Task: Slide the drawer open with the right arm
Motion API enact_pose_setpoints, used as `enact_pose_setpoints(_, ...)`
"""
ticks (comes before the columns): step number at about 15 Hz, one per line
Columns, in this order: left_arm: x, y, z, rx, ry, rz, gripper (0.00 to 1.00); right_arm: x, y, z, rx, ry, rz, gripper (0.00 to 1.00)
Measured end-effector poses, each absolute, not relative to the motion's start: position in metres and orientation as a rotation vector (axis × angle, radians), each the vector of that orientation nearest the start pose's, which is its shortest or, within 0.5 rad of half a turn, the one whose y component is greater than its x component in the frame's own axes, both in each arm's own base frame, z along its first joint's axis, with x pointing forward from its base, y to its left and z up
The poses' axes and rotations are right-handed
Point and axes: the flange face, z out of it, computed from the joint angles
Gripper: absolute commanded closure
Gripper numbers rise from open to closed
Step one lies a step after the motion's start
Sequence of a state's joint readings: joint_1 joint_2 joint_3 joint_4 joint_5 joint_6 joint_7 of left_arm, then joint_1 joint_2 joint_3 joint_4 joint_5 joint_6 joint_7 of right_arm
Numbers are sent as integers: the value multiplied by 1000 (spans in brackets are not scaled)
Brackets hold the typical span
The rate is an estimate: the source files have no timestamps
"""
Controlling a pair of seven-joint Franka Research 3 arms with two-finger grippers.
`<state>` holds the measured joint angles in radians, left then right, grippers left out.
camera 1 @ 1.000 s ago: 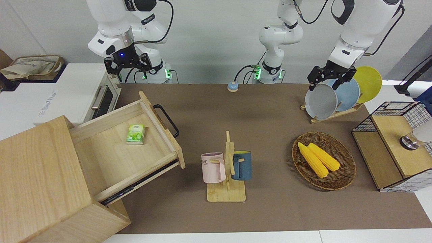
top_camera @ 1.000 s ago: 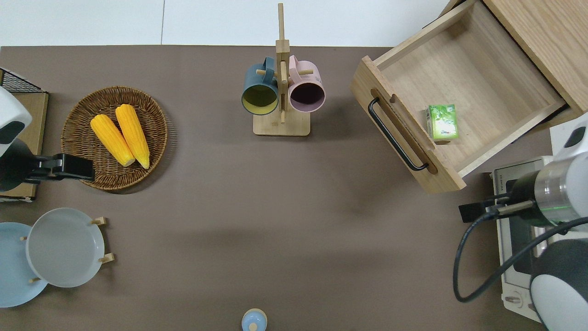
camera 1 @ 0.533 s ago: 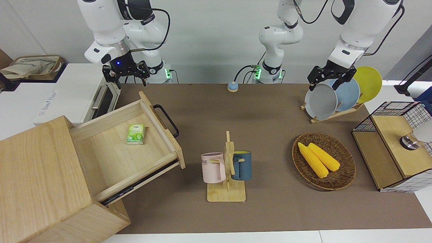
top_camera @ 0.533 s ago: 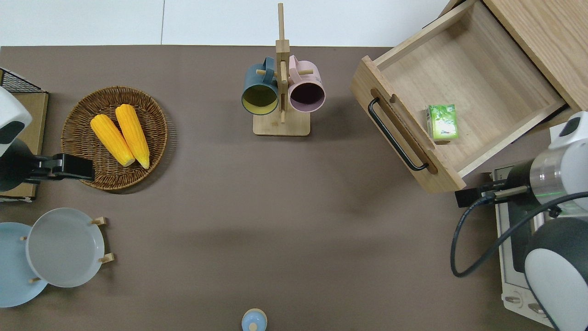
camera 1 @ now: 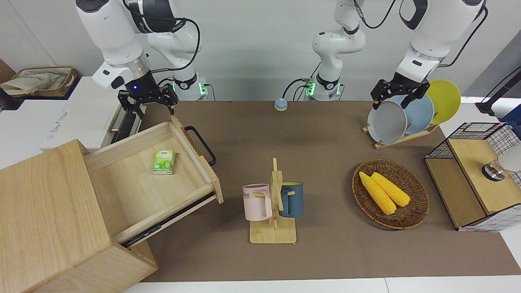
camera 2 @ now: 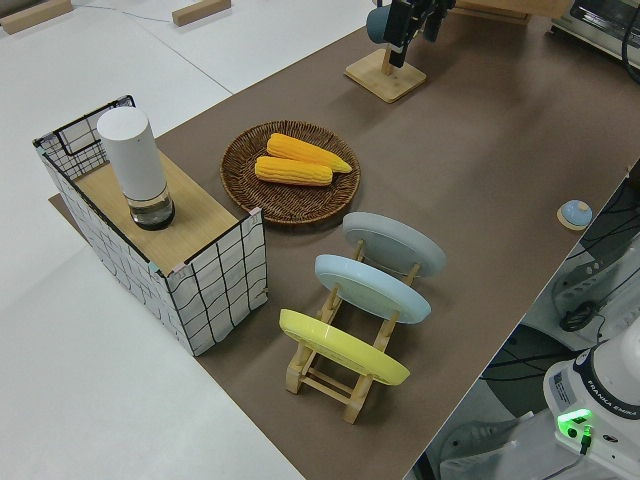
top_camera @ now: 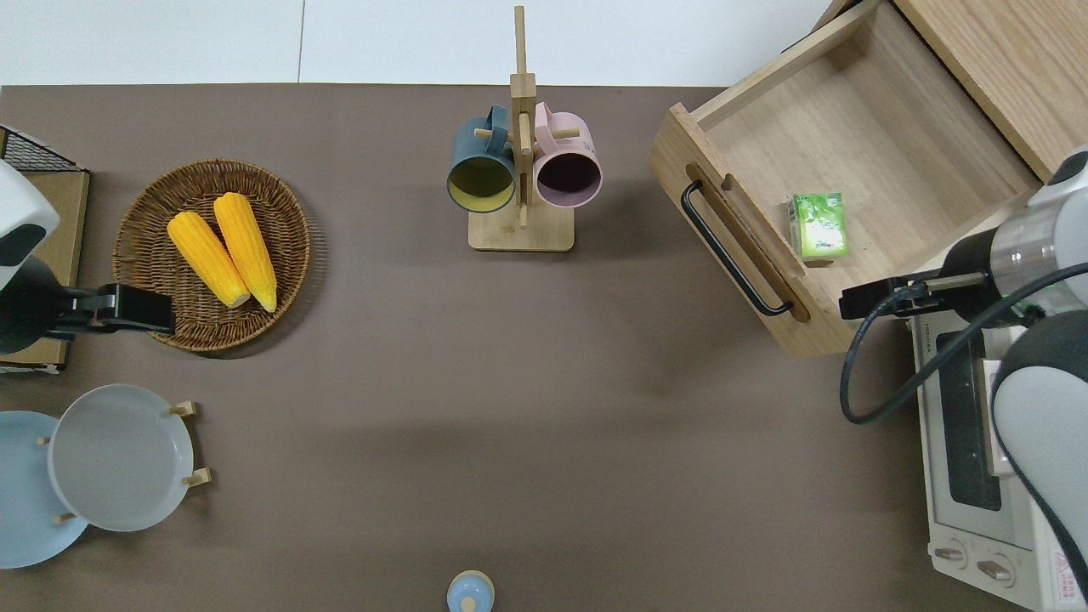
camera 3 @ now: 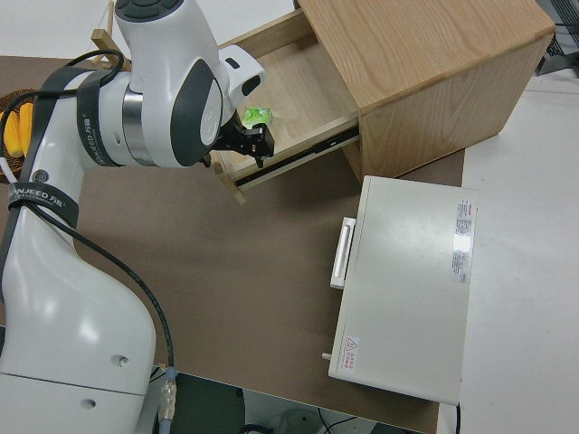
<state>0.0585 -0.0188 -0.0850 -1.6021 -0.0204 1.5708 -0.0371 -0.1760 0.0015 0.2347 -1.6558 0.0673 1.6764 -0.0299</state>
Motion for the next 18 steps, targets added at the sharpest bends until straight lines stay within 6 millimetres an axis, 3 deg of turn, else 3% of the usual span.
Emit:
enact_pose_setpoints(7, 548, -17, 620, -3160, -17, 21, 5, 570, 41, 632, -3108, -143, -150, 11)
enact_pose_setpoints(18, 548, -17, 620, -3160, -17, 21, 5, 564, 32, 639, -3149, -130, -95, 11)
